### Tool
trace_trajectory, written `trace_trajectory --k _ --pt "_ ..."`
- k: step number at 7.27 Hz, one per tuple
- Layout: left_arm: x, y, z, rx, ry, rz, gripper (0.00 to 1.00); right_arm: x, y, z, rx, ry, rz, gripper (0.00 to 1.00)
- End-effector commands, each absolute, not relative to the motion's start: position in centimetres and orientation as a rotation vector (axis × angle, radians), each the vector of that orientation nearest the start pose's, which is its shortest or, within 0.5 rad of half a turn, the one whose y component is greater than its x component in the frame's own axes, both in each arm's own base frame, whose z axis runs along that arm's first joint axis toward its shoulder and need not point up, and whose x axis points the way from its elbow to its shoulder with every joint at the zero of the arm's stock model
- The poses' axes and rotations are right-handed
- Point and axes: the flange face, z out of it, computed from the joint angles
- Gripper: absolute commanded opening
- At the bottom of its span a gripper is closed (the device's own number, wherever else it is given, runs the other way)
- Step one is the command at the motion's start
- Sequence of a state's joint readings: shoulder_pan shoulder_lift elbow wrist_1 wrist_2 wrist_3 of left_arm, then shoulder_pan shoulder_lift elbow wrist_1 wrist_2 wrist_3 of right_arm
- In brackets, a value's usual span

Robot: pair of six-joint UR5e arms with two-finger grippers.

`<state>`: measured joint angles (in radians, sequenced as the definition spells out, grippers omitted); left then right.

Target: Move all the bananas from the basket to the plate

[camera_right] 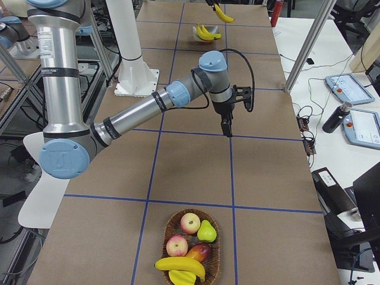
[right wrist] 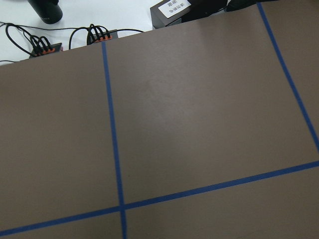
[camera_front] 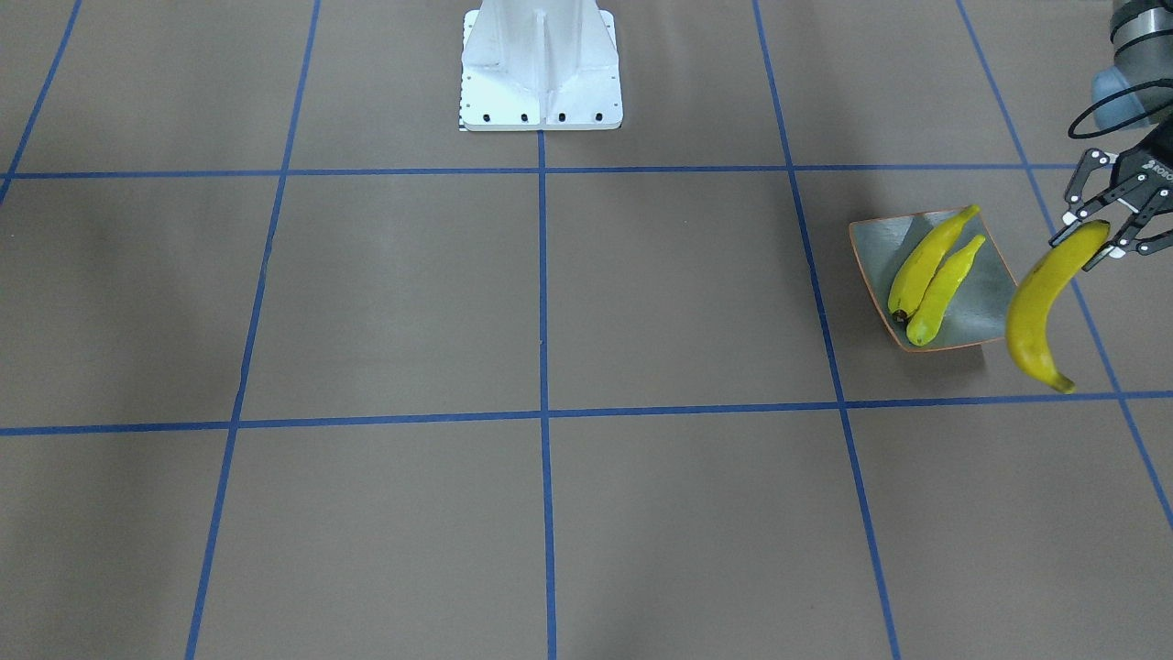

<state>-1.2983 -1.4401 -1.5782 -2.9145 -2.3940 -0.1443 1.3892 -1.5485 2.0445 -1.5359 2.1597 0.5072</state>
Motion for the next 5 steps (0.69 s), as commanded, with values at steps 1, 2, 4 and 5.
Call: trace_trajectory --k 1,2,4,5 --pt "4.9 -40.5 60.2 1.044 0.744 0.800 0.00 4.3 -48.2 47.6 0.300 -0.704 0.013 1.00" --pt "5.1 -39.7 61.4 1.059 0.672 0.878 0.00 7.2 -47.8 49.3 0.314 -0.703 -0.010 1.00" --pt "8.2 -39.2 61.9 1.030 0.715 0.947 0.00 9.8 -47.2 52.0 0.323 -0.715 -0.060 1.00" --pt "9.4 -39.2 61.8 1.023 0.734 0.970 0.00 10.2 -47.1 52.1 0.325 -0.722 -0.053 1.00"
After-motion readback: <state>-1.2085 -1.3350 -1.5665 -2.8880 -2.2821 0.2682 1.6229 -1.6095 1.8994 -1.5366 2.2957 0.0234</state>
